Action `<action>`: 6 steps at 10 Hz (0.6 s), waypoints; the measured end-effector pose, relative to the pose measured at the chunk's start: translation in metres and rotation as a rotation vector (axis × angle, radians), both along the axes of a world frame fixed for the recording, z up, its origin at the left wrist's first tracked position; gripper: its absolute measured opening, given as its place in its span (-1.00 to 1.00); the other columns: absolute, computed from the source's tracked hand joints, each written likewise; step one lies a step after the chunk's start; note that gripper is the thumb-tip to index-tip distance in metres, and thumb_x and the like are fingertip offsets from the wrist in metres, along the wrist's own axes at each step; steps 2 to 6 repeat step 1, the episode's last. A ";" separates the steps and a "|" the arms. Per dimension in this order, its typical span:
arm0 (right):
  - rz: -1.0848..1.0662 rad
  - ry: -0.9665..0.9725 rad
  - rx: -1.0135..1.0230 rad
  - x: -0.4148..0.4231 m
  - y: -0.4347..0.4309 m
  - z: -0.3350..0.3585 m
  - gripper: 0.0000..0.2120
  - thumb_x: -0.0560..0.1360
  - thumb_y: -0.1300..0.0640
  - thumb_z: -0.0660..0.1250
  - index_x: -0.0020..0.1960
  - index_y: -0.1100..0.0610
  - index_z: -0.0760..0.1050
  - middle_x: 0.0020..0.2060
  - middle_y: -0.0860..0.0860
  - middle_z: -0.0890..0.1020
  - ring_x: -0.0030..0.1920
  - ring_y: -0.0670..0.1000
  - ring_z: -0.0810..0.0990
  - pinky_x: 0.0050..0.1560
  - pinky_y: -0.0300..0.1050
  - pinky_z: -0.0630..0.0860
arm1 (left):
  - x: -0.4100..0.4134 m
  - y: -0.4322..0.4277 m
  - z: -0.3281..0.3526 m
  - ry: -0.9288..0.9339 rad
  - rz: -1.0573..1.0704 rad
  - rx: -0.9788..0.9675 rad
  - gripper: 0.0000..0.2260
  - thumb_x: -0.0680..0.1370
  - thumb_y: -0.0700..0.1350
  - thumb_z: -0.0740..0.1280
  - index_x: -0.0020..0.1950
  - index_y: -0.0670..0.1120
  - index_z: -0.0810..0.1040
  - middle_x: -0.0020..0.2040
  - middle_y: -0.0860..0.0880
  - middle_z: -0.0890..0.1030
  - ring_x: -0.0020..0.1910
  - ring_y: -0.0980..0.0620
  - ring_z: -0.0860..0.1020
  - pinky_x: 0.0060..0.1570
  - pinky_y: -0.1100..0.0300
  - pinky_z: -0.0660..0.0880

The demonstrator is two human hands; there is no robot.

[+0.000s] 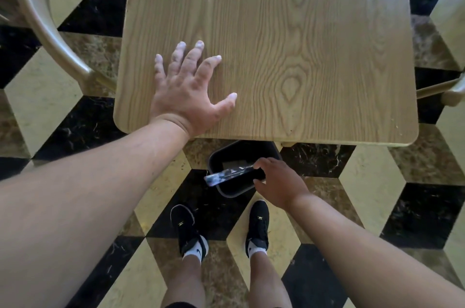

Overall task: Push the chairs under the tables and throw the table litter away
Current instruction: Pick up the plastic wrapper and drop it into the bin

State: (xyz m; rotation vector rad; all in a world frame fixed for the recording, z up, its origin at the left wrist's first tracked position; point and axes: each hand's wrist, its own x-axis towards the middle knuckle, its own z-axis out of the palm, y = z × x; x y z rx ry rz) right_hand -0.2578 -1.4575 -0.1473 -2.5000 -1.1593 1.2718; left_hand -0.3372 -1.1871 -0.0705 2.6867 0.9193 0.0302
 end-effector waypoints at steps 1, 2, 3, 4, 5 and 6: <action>0.024 0.014 -0.001 -0.005 0.003 0.014 -0.66 0.66 -0.09 0.31 0.38 -0.02 0.52 0.28 -0.06 0.58 0.30 0.01 0.55 0.21 0.01 0.56 | 0.000 -0.001 0.003 -0.012 0.003 -0.007 -0.26 0.52 0.49 0.17 0.60 0.14 0.31 0.71 -0.05 0.16 0.70 -0.15 -0.03 0.60 -0.34 -0.20; 0.024 0.014 -0.001 -0.005 0.003 0.014 -0.66 0.66 -0.09 0.31 0.38 -0.02 0.52 0.28 -0.06 0.58 0.30 0.01 0.55 0.21 0.01 0.56 | 0.000 -0.001 0.003 -0.012 0.003 -0.007 -0.26 0.52 0.49 0.17 0.60 0.14 0.31 0.71 -0.05 0.16 0.70 -0.15 -0.03 0.60 -0.34 -0.20; 0.024 0.014 -0.001 -0.005 0.003 0.014 -0.66 0.66 -0.09 0.31 0.38 -0.02 0.52 0.28 -0.06 0.58 0.30 0.01 0.55 0.21 0.01 0.56 | 0.000 -0.001 0.003 -0.012 0.003 -0.007 -0.26 0.52 0.49 0.17 0.60 0.14 0.31 0.71 -0.05 0.16 0.70 -0.15 -0.03 0.60 -0.34 -0.20; 0.024 0.014 -0.001 -0.005 0.003 0.014 -0.66 0.66 -0.09 0.31 0.38 -0.02 0.52 0.28 -0.06 0.58 0.30 0.01 0.55 0.21 0.01 0.56 | 0.000 -0.001 0.003 -0.012 0.003 -0.007 -0.26 0.52 0.49 0.17 0.60 0.14 0.31 0.71 -0.05 0.16 0.70 -0.15 -0.03 0.60 -0.34 -0.20; 0.024 0.014 -0.001 -0.005 0.003 0.014 -0.66 0.66 -0.09 0.31 0.38 -0.02 0.52 0.28 -0.06 0.58 0.30 0.01 0.55 0.21 0.01 0.56 | 0.000 -0.001 0.003 -0.012 0.003 -0.007 -0.26 0.52 0.49 0.17 0.60 0.14 0.31 0.71 -0.05 0.16 0.70 -0.15 -0.03 0.60 -0.34 -0.20; 0.024 0.014 -0.001 -0.005 0.003 0.014 -0.66 0.66 -0.09 0.31 0.38 -0.02 0.52 0.28 -0.06 0.58 0.30 0.01 0.55 0.21 0.01 0.56 | 0.000 -0.001 0.003 -0.012 0.003 -0.007 -0.26 0.52 0.49 0.17 0.60 0.14 0.31 0.71 -0.05 0.16 0.70 -0.15 -0.03 0.60 -0.34 -0.20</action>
